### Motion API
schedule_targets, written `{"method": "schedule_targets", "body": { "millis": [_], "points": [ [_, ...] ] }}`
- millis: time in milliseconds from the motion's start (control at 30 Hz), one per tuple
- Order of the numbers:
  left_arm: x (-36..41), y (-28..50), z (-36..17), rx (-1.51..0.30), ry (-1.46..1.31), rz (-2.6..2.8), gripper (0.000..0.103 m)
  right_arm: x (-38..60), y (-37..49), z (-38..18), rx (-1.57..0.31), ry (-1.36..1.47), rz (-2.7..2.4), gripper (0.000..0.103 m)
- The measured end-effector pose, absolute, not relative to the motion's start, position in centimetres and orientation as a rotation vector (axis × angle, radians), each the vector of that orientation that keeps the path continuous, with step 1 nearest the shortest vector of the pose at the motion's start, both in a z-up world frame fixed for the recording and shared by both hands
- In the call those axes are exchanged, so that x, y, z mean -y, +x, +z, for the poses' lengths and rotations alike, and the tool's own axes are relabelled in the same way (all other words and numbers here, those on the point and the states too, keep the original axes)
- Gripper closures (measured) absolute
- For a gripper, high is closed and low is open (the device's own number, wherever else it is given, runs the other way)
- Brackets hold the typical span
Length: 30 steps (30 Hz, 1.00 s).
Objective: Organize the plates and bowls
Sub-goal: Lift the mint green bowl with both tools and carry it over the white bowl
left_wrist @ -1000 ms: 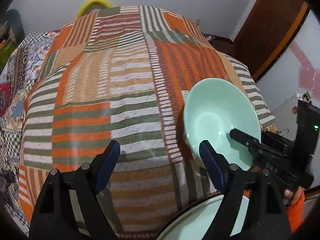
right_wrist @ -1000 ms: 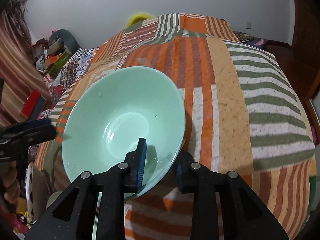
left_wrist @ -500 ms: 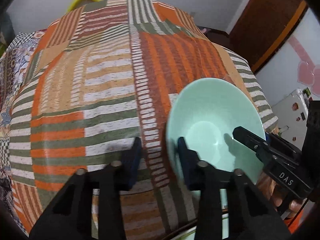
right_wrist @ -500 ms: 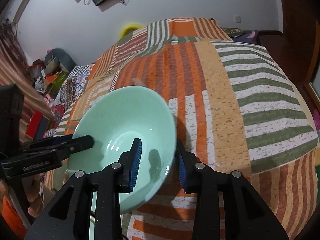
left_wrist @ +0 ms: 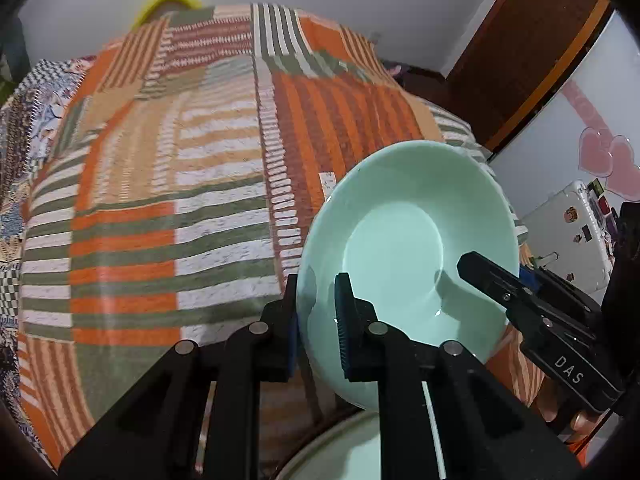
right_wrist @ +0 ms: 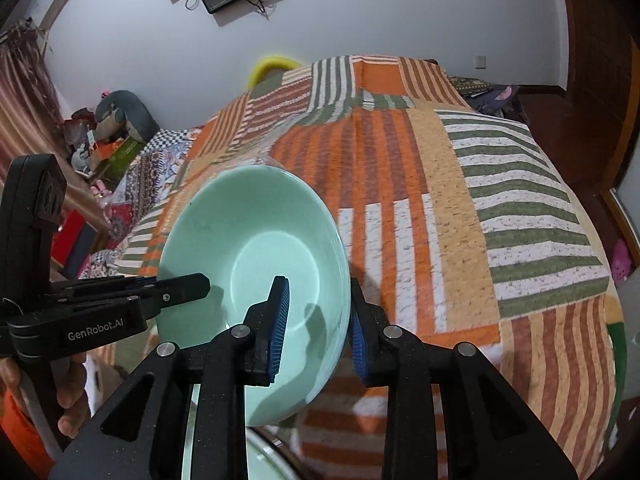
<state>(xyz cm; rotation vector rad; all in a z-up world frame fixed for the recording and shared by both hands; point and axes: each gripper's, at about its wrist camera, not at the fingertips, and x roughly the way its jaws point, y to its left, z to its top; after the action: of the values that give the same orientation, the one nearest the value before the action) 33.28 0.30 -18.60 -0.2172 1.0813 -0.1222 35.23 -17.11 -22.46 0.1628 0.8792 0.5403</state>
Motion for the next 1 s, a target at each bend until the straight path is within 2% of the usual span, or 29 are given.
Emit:
{"method": "schedule_targets", "body": {
  "millis": [433,1000],
  "points": [
    [-2.8,25.0,-13.1,-0.945,-0.217,-0.092,0.088,14.7,30.8,-19.2,-0.818,0.169,0.609,0.078],
    [-7.4,15.0,-11.8,-0.879,-0.235,-0.001,0.088,9.6,24.7,-18.3,-0.814,0.132,0.69,0.077]
  ]
}}
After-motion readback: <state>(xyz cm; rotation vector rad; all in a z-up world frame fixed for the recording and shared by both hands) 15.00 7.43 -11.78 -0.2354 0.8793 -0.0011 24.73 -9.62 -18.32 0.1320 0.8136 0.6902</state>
